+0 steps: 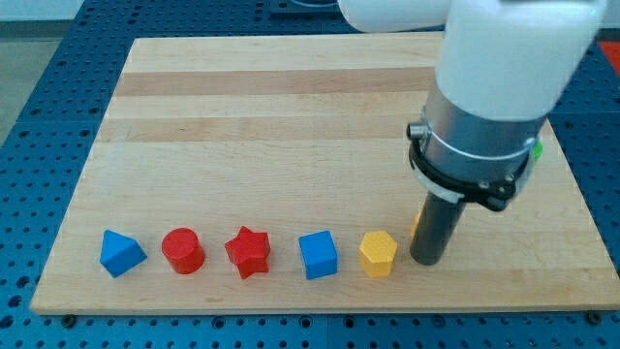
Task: Move the yellow heart to the left side of the green star
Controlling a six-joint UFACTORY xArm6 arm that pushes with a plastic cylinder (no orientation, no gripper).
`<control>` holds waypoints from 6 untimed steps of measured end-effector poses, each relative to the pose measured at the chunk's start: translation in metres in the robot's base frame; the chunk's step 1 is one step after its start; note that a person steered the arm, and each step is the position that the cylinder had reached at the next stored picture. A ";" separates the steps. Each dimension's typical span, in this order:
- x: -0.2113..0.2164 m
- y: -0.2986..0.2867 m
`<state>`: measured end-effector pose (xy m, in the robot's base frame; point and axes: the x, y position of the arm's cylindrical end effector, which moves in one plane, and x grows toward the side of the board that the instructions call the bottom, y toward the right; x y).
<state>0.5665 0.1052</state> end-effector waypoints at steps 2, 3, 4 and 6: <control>-0.035 0.000; -0.053 0.001; -0.072 0.011; -0.096 0.050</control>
<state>0.4709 0.1553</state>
